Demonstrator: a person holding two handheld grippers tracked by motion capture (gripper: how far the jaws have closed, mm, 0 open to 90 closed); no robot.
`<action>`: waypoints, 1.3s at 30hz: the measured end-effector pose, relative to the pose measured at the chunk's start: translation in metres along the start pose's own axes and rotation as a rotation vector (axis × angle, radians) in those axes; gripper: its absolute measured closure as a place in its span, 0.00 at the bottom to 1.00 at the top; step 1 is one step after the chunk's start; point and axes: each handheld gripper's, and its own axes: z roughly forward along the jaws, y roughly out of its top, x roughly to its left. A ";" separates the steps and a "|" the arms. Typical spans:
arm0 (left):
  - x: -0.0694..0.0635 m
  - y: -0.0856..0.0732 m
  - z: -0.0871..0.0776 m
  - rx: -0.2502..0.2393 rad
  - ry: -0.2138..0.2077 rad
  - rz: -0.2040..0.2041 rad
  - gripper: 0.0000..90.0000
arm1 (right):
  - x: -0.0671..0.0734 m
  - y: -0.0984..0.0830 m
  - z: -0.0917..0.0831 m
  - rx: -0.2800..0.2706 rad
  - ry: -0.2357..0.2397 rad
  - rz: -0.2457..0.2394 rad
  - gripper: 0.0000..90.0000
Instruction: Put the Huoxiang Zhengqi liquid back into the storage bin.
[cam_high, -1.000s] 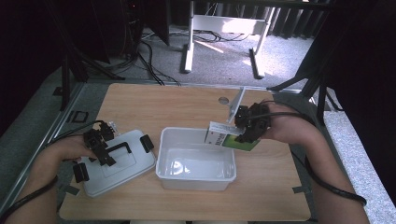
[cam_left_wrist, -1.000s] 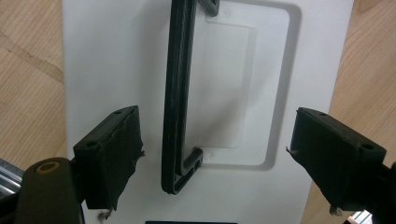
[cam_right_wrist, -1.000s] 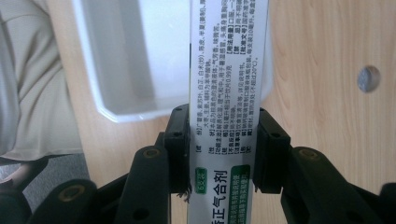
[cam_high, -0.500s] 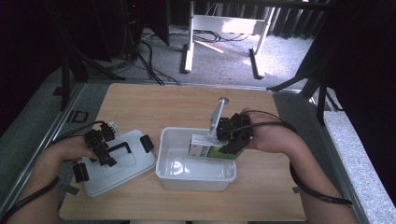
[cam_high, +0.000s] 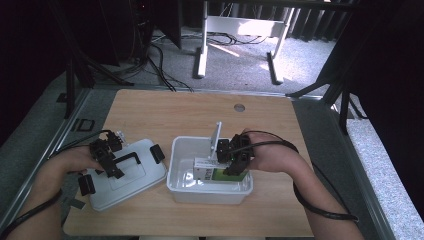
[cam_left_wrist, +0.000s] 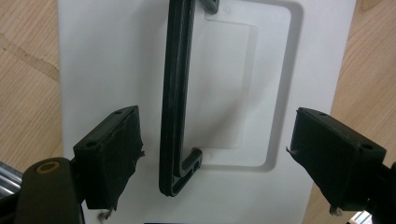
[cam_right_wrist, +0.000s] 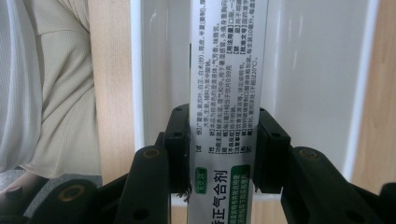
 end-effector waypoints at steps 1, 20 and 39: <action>0.000 0.000 0.000 0.000 0.000 0.000 0.19 | -0.001 0.000 0.006 -0.005 0.002 0.011 0.71; 0.000 -0.002 -0.002 0.002 0.005 -0.004 0.19 | -0.009 -0.002 0.046 0.008 0.017 0.058 0.71; 0.001 -0.003 -0.002 0.006 0.007 -0.007 0.19 | -0.015 -0.002 0.074 0.027 0.030 0.087 0.71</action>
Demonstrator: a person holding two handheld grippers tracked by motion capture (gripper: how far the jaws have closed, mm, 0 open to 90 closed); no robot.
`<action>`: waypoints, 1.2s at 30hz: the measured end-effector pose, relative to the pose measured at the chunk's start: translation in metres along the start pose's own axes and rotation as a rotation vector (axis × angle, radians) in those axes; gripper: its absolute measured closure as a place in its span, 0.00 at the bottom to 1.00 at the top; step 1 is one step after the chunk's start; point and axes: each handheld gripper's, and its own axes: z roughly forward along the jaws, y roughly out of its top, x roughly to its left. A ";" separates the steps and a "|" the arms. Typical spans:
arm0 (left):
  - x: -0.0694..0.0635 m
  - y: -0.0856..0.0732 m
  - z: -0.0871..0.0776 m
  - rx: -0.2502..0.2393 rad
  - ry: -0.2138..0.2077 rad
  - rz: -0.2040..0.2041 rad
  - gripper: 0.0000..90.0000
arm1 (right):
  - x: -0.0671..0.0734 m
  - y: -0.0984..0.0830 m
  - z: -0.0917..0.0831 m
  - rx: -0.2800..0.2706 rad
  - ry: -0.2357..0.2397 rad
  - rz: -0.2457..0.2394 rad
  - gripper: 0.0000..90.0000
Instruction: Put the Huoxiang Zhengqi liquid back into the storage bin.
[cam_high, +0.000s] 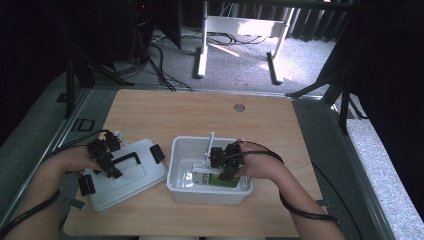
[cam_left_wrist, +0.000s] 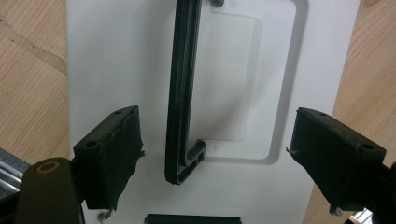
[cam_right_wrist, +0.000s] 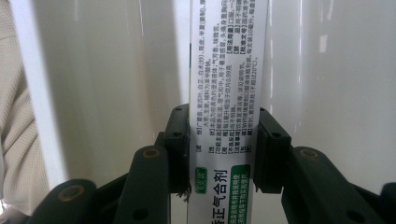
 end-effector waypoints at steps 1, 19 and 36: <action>0.000 0.000 0.000 0.000 0.000 0.000 0.19 | 0.000 0.000 0.000 0.000 0.000 0.000 0.71; 0.000 0.001 0.002 -0.001 -0.005 0.003 0.19 | -0.002 0.000 0.019 0.048 0.010 0.015 0.70; 0.000 0.001 0.003 0.001 -0.002 0.002 0.19 | -0.002 -0.004 0.006 0.016 0.040 0.027 0.59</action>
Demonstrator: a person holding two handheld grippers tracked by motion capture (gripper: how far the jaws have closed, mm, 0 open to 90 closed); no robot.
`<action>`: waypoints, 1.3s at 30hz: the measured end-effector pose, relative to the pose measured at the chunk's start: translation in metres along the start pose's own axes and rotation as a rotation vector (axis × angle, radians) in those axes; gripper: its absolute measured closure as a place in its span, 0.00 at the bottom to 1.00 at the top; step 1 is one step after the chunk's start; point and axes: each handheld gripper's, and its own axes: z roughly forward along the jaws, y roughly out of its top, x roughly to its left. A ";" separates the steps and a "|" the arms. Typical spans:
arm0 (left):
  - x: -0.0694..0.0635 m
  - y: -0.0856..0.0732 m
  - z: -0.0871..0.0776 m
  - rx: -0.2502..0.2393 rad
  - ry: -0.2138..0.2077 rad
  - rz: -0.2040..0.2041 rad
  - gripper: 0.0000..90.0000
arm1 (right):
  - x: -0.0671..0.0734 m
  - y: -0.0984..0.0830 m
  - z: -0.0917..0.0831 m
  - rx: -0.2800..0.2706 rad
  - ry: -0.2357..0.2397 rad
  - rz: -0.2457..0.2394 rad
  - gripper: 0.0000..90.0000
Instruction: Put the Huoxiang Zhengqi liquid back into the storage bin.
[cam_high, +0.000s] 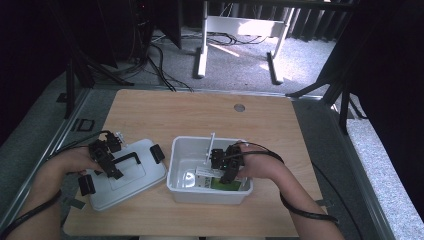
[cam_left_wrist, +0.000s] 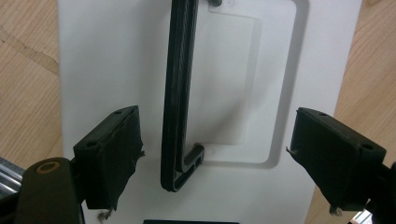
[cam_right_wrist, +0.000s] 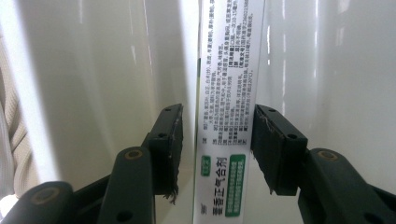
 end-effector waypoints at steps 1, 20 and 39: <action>0.000 0.000 -0.001 -0.001 0.000 0.003 0.19 | 0.000 -0.001 -0.002 -0.008 0.002 0.001 0.59; -0.002 0.000 -0.004 -0.004 0.003 0.011 0.19 | -0.003 -0.012 -0.037 -0.050 -0.018 0.024 0.54; -0.006 0.003 -0.004 -0.009 0.013 0.023 0.21 | -0.005 -0.053 -0.078 -0.131 -0.068 0.065 0.52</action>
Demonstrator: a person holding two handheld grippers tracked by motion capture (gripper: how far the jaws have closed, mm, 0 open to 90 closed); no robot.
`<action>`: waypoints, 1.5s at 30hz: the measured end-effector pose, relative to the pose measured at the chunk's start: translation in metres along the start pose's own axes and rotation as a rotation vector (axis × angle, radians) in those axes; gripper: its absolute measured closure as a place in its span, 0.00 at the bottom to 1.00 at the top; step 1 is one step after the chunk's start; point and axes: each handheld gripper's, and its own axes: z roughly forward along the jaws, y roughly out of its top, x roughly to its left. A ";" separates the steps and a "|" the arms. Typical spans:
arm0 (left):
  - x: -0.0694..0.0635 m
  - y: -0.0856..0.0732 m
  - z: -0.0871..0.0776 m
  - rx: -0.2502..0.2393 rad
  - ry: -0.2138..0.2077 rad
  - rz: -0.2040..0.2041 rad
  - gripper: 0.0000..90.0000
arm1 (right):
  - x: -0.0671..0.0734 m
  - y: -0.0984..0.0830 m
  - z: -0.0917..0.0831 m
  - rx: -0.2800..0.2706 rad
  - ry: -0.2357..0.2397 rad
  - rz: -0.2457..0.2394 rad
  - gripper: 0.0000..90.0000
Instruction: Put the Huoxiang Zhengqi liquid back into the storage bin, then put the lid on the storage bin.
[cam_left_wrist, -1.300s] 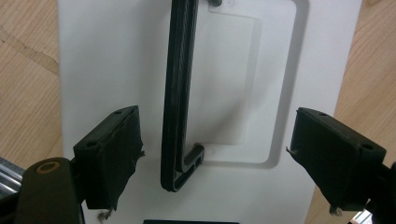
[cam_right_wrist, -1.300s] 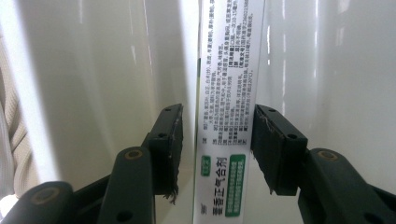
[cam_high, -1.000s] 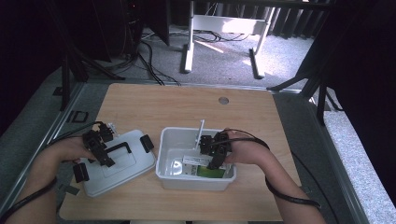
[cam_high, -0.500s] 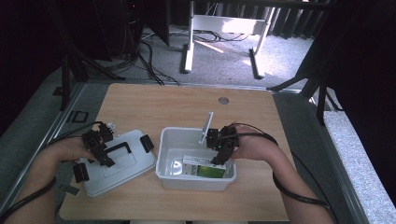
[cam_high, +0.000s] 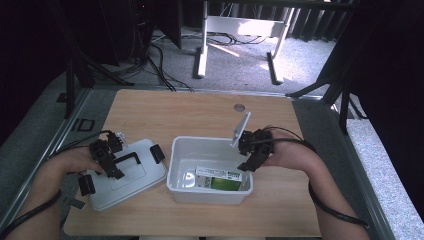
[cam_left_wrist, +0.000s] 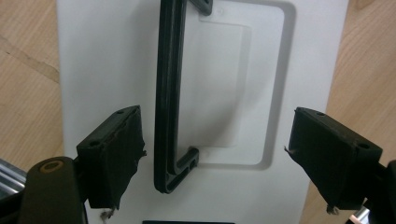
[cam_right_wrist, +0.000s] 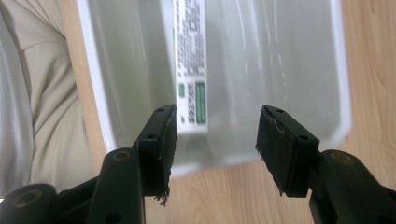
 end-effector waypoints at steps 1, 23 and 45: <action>0.000 0.000 0.000 -0.002 -0.003 0.000 0.21 | -0.001 -0.005 -0.003 -0.003 -0.003 0.015 0.52; -0.004 0.001 0.005 -0.018 0.059 0.087 0.43 | -0.023 -0.097 0.034 0.082 0.020 0.216 0.35; 0.001 -0.001 0.017 0.035 0.100 0.092 0.72 | -0.029 -0.136 0.092 0.186 0.018 0.284 0.26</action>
